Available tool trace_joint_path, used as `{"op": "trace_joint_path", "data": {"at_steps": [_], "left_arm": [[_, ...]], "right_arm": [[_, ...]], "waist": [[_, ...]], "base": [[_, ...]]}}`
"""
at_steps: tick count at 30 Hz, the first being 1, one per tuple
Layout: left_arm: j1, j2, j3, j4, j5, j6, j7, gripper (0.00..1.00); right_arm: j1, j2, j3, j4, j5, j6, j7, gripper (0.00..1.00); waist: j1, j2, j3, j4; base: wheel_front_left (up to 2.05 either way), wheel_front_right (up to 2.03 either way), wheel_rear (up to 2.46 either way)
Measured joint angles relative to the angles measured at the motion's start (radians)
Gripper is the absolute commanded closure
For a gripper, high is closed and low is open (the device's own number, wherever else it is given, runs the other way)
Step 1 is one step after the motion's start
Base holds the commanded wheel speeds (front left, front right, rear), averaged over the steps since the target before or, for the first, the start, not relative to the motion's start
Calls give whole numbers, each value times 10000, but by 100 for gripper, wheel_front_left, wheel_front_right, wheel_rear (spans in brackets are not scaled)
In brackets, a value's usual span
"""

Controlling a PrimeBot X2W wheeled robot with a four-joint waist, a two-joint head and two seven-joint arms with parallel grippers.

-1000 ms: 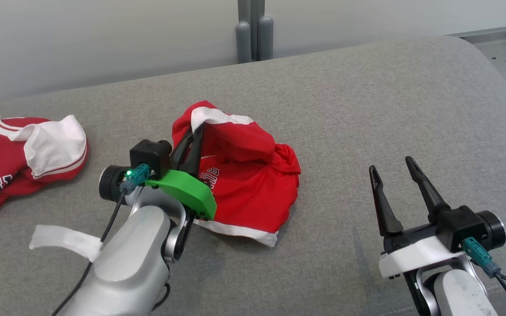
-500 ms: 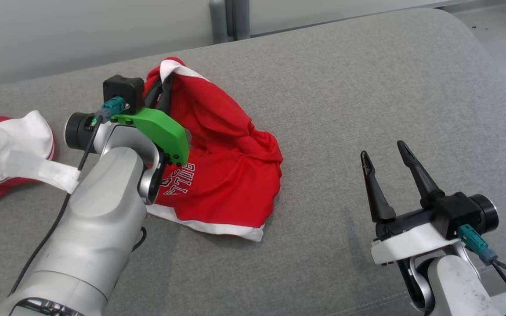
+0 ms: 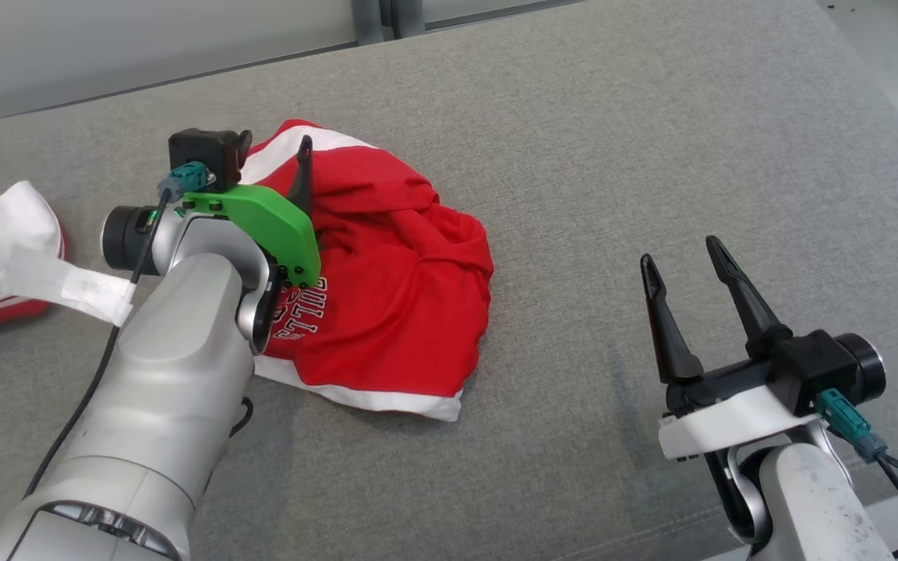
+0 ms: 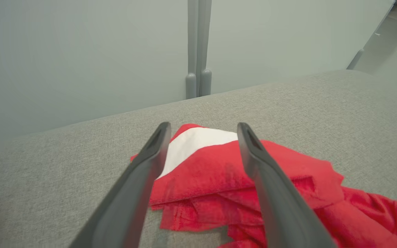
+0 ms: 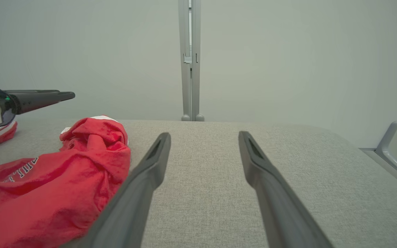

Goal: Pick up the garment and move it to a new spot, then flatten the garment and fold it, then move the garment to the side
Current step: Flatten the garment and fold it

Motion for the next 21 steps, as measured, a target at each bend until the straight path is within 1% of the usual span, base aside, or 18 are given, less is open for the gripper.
{"op": "trace_joint_path", "data": {"at_steps": [5, 7, 10, 15, 21], "left_arm": [[92, 4, 121, 79, -96, -209, -217, 0], [532, 2, 157, -138, -96, -311, -288, 0], [896, 33, 221, -337, -96, -351, -316, 0], [2036, 257, 537, -1342, 15, -240, -332, 0], [3555, 217, 978, -2138, 58, -27, -332, 0]], "right_arm": [[98, 0, -67, -15, -2, 0, 0, 0], [217, 2, -123, -12, -6, 0, 0, 0], [228, 2, -174, -12, -21, 0, 0, 0], [414, 2, -257, 12, -36, 0, 0, 0], [711, 2, -265, 63, -38, 0, 0, 0]], "waist": [[0, 0, -78, 316], [0, 0, -164, 543], [0, 0, -237, 699], [0, 0, -481, 1051], [0, 0, -787, 1384]], "base": [[0, 0, 0], [0, 0, 0], [0, 0, 0], [0, 0, 0], [0, 0, 0]]}}
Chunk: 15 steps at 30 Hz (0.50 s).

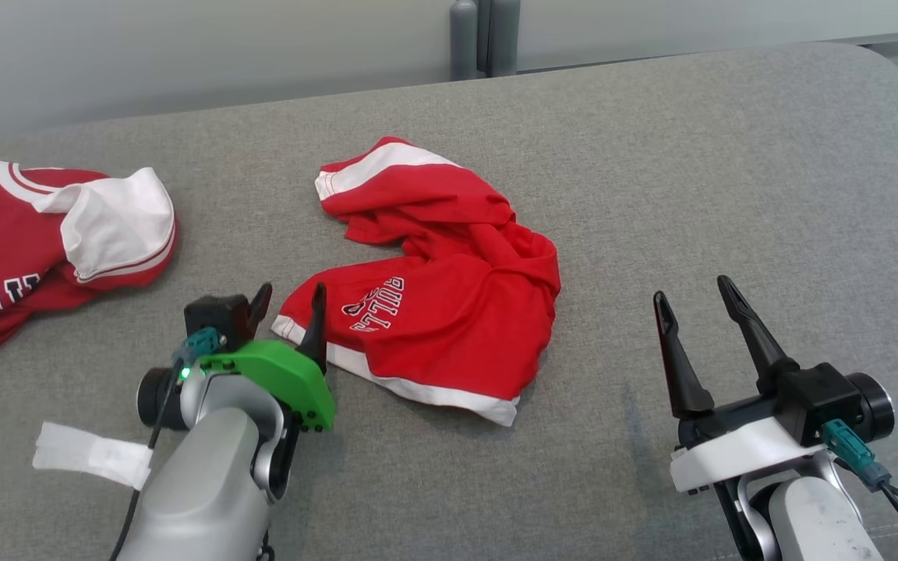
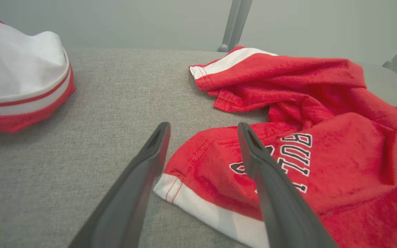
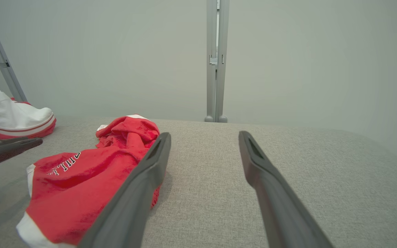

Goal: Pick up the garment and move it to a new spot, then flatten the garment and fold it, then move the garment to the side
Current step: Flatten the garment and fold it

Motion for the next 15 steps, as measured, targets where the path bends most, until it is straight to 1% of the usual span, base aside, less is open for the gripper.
{"op": "trace_joint_path", "data": {"at_steps": [3, 6, 15], "left_arm": [[518, -29, 196, -19, -54, 92, 2, 0], [655, -6, 339, 153, -96, 153, 2, 0], [411, 69, 558, 1149, -247, 163, 2, 0]], "right_arm": [[51, 0, 48, 23, -13, 0, 0, 0], [40, 2, 113, 13, -38, 0, 0, 0], [-109, 0, 242, -71, -56, 0, 0, 0]], "waist": [[0, 0, -116, 63], [0, 0, -122, -8], [0, 0, 169, -420]], "base": [[0, 0, 0], [0, 0, 0], [0, 0, 0]]}}
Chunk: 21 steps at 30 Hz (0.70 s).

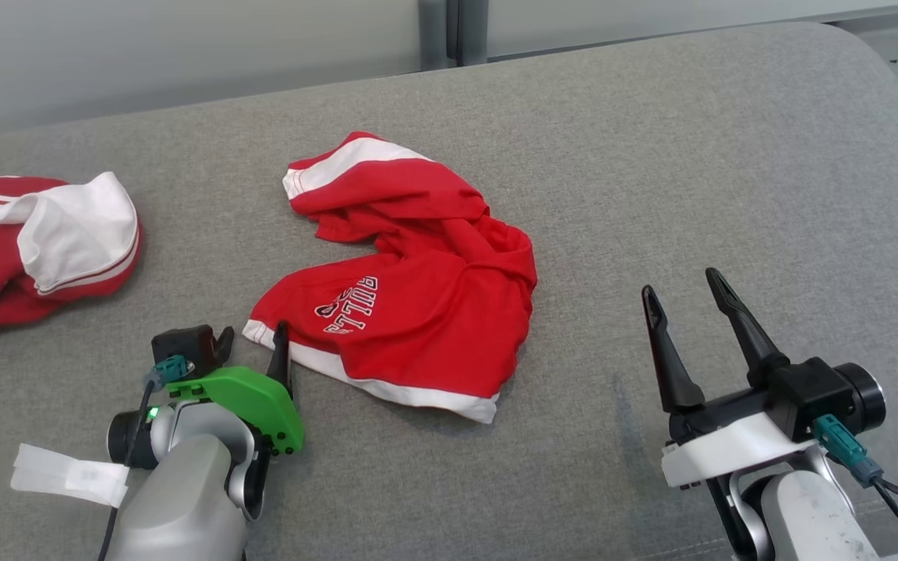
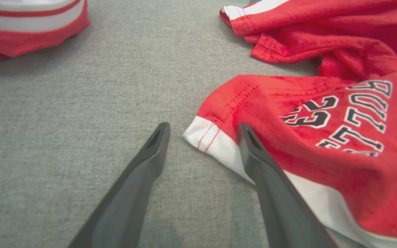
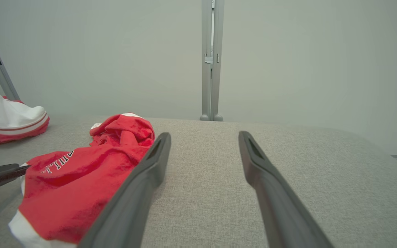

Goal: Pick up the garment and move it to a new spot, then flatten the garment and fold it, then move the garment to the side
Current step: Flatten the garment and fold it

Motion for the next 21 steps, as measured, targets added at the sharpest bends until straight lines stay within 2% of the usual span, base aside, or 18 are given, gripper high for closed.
{"op": "trace_joint_path", "data": {"at_steps": [4, 5, 6, 7, 8, 16, 18, 21], "left_arm": [[-216, 8, 44, 330, -50, -92, 0, 0], [-253, 8, 38, 414, -58, -161, -2, 5], [-291, 2, 19, 500, -71, -236, -2, 48], [-322, -15, 2, 571, -86, -291, -2, 68], [-340, -33, -21, 627, -86, -345, -10, 100], [-341, -257, -167, 706, -92, -608, -17, 100], [-178, -263, -31, 334, -82, -594, -17, 100], [420, -232, 286, -470, 40, -353, -17, 100]], "right_arm": [[-6, -2, -6, -25, -2, 0, 0, 0], [-9, -2, -10, -27, 0, 0, 0, 0], [-9, 0, -17, -27, 0, 2, 0, 0], [-9, 0, -31, -25, 0, 0, 0, 0], [-9, -2, -40, -25, 0, 0, 2, 0], [12, -2, -10, 58, 17, 0, 2, 0], [108, 0, 63, 128, 25, 0, 0, 0], [360, 2, 159, 236, 31, 0, 0, 0]], "waist": [[0, 0, 162, -132], [0, 0, 190, -153], [0, 0, 211, -168], [0, 0, 220, -168], [0, 0, 218, -156], [0, 0, 40, 128], [0, 0, -95, 212], [0, 0, -322, 350]], "base": [[0, 0, 0], [0, 0, 0], [0, 0, 0], [0, 0, 0], [0, 0, 0], [0, 0, 0], [0, 0, 0], [0, 0, 0]]}}
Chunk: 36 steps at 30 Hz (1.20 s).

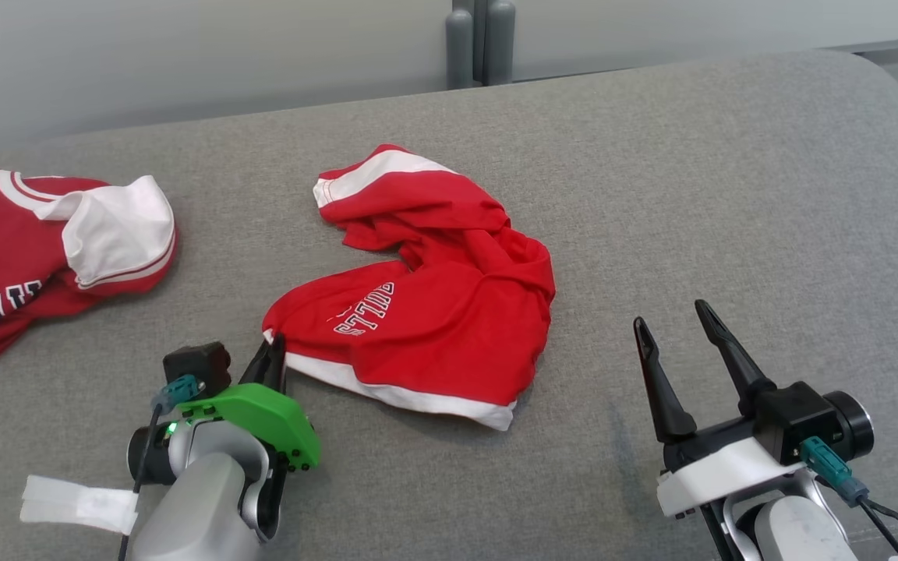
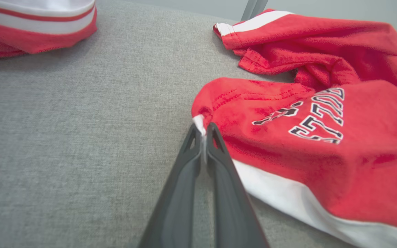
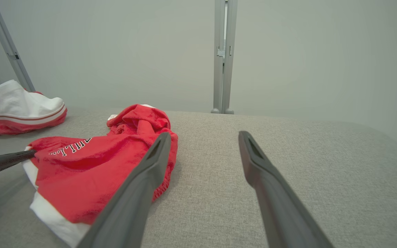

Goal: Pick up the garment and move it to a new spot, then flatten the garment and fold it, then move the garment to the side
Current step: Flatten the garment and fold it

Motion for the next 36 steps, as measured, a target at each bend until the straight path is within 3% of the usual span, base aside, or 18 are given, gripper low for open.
{"op": "trace_joint_path", "data": {"at_steps": [8, 18, 19, 20, 21, 36], "left_arm": [[2179, 265, 1043, -2506, 633, 955, 0, 100], [3353, 194, 1597, -3386, 876, 1302, 0, 100], [3356, 178, 1634, -3461, 936, 1302, 0, 85], [3353, 157, 1678, -3557, 993, 1302, 0, 51], [3353, 134, 1714, -3634, 1068, 1300, 0, 0], [3875, -113, 2173, -6009, 2226, 803, -2, 0]], "right_arm": [[391, -2, 12, 226, -6, 0, 0, 0], [442, 0, 397, 1338, -33, 0, 0, 0], [425, 2, 477, 1507, -33, 0, 2, 0], [402, 2, 531, 1664, -33, 0, 2, 0], [360, 0, 587, 1820, -31, 0, 2, 0], [-396, 0, 1785, 3668, 171, 2, 2, 0]], "waist": [[0, 0, -411, 436], [0, 0, -513, 789], [0, 0, -512, 825], [0, 0, -513, 862], [0, 0, -515, 898], [0, 0, -635, 1612]], "base": [[0, 0, 0], [0, 0, 0], [0, 0, 0], [0, 0, 0], [0, 0, 0], [0, 0, 0]]}}
